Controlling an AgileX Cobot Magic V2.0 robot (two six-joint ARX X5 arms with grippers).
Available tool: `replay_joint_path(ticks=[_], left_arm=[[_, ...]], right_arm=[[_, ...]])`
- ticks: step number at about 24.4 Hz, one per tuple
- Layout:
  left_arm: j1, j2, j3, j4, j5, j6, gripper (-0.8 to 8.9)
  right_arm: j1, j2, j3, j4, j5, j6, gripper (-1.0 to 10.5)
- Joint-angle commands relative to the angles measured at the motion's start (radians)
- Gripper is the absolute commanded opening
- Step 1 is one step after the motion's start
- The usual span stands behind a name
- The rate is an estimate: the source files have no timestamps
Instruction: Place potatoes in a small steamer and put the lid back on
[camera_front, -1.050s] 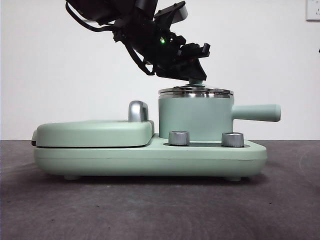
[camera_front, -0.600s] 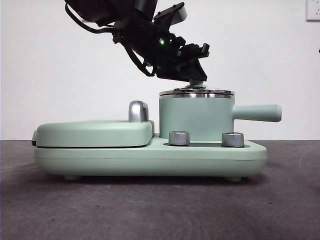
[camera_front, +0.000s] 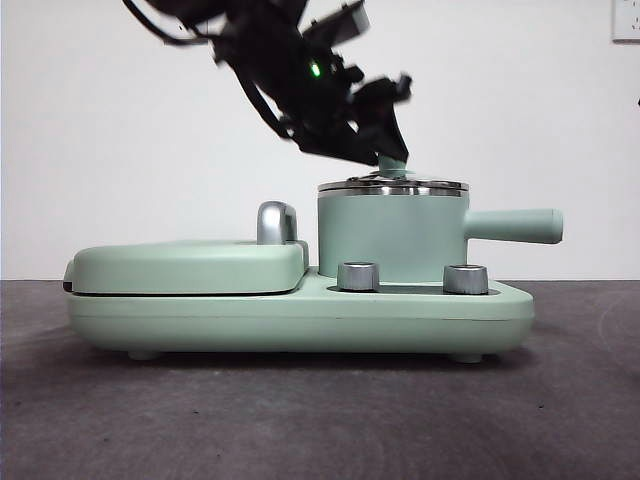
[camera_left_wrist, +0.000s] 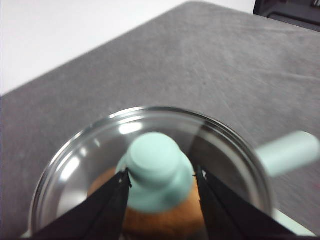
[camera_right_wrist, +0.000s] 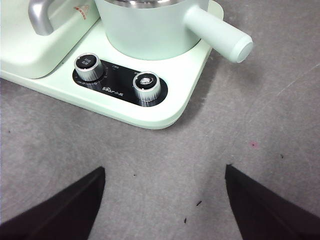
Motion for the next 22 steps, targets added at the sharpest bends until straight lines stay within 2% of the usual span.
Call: replay_joint_path(ticks=[1, 7, 10, 14, 22], left_arm=[[-0.009, -0.075, 0.029, -0.079, 0.006, -0.042, 2.22], [0.018, -0.200, 0.027, -0.280, 0.067, -0.164, 2.22], [0.033, -0.247, 0.011, -0.368, 0.076, -0.195, 2.22], [0.040, -0.327, -0.097, -0.360, 0.076, -0.204, 2.20], [0.044, -0.592, -0.475, -0.276, 0.063, -0.304, 2.20]], right_arm=[[0.008, 0.003, 0.002, 0.005, 0.004, 0.011, 3.7], [0.009, 0.003, 0.002, 0.006, -0.004, 0.010, 3.7], [0.009, 0.004, 0.002, 0.007, -0.010, 0.003, 3.7], [0.009, 0.025, 0.002, 0.040, -0.042, -0.031, 3.7], [0.009, 0.172, 0.003, 0.219, -0.121, -0.072, 3.7]])
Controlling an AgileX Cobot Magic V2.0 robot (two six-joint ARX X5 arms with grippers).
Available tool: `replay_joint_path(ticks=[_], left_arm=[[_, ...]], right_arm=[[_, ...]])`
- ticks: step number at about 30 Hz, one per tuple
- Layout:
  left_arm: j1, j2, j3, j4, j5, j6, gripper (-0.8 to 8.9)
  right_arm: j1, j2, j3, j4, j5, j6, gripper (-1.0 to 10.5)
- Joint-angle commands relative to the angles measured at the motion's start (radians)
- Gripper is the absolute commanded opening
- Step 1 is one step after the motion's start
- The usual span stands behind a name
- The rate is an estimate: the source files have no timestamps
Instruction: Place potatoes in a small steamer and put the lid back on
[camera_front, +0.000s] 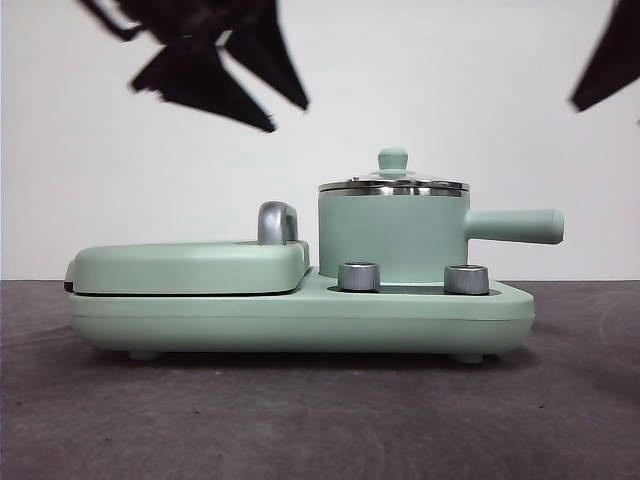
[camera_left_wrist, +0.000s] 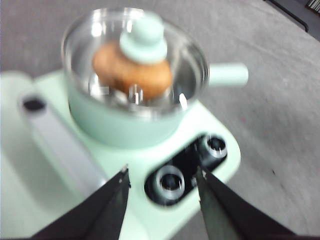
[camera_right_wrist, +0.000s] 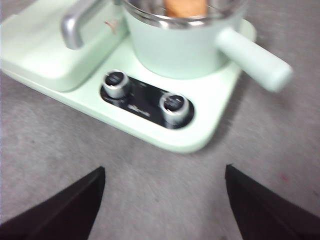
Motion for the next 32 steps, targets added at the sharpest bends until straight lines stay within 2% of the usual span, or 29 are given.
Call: replay_joint_path(ticks=[1, 9, 14, 16, 17, 18, 19, 20, 22, 24, 32], left_arm=[[-0.004, -0.098, -0.117, 0.021, -0.009, -0.059, 2.20], [-0.004, -0.386, -0.341, 0.005, -0.042, -0.145, 2.17], [-0.004, -0.477, -0.364, -0.056, -0.041, -0.145, 2.17], [-0.005, -0.492, -0.364, -0.079, -0.041, -0.140, 2.16], [-0.005, -0.495, -0.364, -0.085, -0.041, -0.140, 1.95], [-0.005, -0.496, -0.364, -0.088, -0.041, -0.141, 0.88], [-0.005, -0.497, -0.364, -0.089, -0.040, -0.141, -0.17], [-0.005, -0.496, -0.364, -0.086, -0.040, -0.138, 0.14], [-0.005, -0.496, -0.364, -0.090, -0.039, -0.139, 0.09], [-0.005, -0.499, -0.364, -0.091, -0.038, -0.140, 0.09], [-0.006, -0.499, -0.364, -0.091, -0.038, -0.140, 0.09]], right_arm=[[0.009, 0.067, 0.003, 0.071, -0.037, -0.017, 3.7], [0.010, 0.264, 0.005, 0.257, -0.129, -0.017, 3.7], [0.010, 0.328, 0.005, 0.297, -0.145, -0.017, 3.7], [0.010, 0.329, 0.005, 0.288, -0.156, -0.013, 3.0], [0.010, 0.326, 0.005, 0.282, -0.174, -0.011, 1.9], [0.010, 0.323, 0.005, 0.280, -0.190, -0.014, 0.4], [0.009, 0.318, 0.005, 0.282, -0.192, -0.017, 0.0], [0.009, 0.318, 0.005, 0.296, -0.189, -0.014, 0.2], [0.010, 0.318, 0.005, 0.309, -0.202, -0.009, 0.2], [0.010, 0.316, 0.005, 0.304, -0.249, -0.005, 0.2], [0.009, 0.314, 0.005, 0.353, -0.246, -0.006, 0.2]])
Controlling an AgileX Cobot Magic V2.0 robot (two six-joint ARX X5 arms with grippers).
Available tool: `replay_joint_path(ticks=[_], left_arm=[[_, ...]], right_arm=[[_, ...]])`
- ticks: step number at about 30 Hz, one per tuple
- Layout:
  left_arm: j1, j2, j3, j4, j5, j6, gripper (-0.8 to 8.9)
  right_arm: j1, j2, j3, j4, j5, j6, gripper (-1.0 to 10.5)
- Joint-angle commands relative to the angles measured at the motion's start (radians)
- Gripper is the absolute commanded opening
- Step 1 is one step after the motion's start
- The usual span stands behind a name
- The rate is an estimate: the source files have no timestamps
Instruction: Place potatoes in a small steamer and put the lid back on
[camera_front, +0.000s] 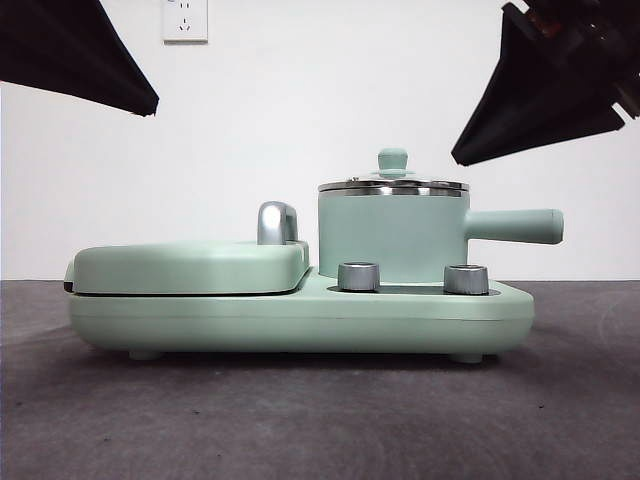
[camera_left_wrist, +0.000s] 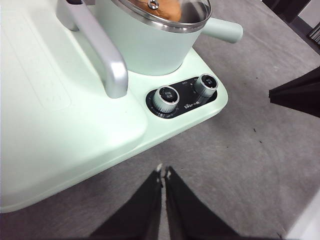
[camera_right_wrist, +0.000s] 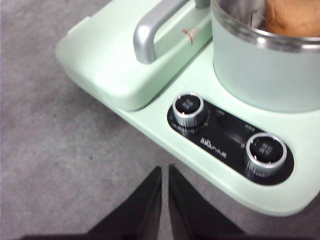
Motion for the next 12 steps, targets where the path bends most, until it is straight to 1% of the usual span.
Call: replay_joint_path(ticks=[1, 3, 5, 6, 7, 8, 9, 12], left_arm=[[-0.006, 0.005, 0.002, 0.007, -0.002, -0.003, 0.09], [-0.006, 0.005, 0.002, 0.007, -0.002, -0.003, 0.09], [-0.001, -0.014, 0.002, -0.005, -0.022, 0.034, 0.09], [0.011, -0.033, -0.003, -0.013, -0.078, 0.039, 0.09], [0.027, -0.058, -0.020, -0.007, -0.136, 0.014, 0.09], [0.050, -0.088, -0.046, 0.008, -0.180, 0.010, 0.09], [0.079, -0.128, -0.079, 0.020, -0.201, 0.013, 0.09], [0.193, -0.282, -0.208, 0.067, -0.206, 0.030, 0.09]], right_arm=[[0.009, 0.003, 0.005, 0.026, -0.001, 0.003, 0.2], [0.009, 0.003, 0.005, 0.029, -0.001, 0.003, 0.2], [0.009, 0.003, 0.005, 0.034, 0.000, 0.003, 0.2], [0.009, 0.003, 0.005, 0.037, -0.001, 0.003, 0.2], [0.009, 0.003, 0.005, 0.040, -0.001, 0.003, 0.2], [0.009, 0.003, 0.005, 0.046, -0.001, 0.003, 0.2], [0.009, 0.003, 0.005, 0.051, -0.001, 0.003, 0.2], [0.009, 0.003, 0.005, 0.071, -0.001, 0.003, 0.2]])
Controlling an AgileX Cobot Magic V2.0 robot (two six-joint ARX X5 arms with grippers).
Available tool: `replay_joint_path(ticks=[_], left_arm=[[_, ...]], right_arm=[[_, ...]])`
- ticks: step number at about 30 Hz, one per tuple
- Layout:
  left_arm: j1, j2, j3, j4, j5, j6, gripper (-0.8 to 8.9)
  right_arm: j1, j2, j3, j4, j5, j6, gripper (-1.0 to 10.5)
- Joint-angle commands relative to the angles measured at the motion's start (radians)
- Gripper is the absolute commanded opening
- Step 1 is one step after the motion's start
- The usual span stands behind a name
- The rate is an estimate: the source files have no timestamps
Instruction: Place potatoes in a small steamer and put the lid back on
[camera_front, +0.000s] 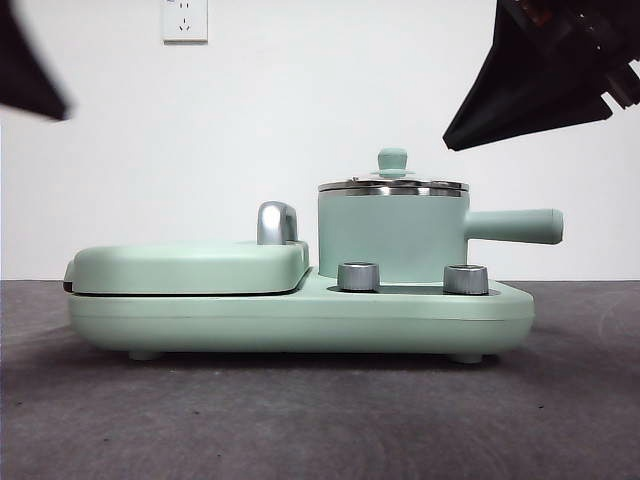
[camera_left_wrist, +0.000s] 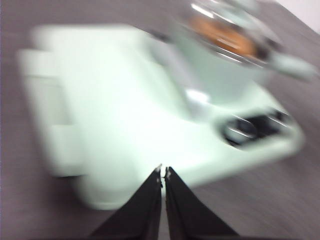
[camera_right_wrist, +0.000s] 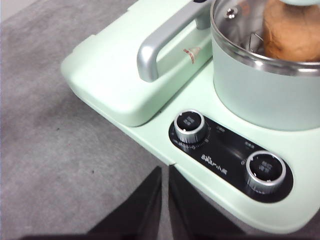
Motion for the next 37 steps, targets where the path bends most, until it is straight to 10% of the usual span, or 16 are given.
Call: replay_joint_path(ticks=[1, 11, 32, 37], left_arm=[[0.104, -0.155, -0.127, 0.037, -0.004, 0.040, 0.09], [0.417, -0.634, -0.446, 0.101, -0.006, 0.160, 0.09], [0.443, -0.637, -0.534, 0.140, -0.003, 0.146, 0.09], [0.443, -0.637, -0.534, 0.140, -0.003, 0.146, 0.09]], right_arm=[[0.009, 0.004, 0.005, 0.029, -0.001, 0.003, 0.2], [0.009, 0.004, 0.005, 0.032, -0.001, 0.003, 0.2], [0.007, 0.004, 0.005, 0.051, 0.000, 0.003, 0.2], [-0.027, -0.063, -0.020, 0.038, 0.091, -0.185, 0.2]])
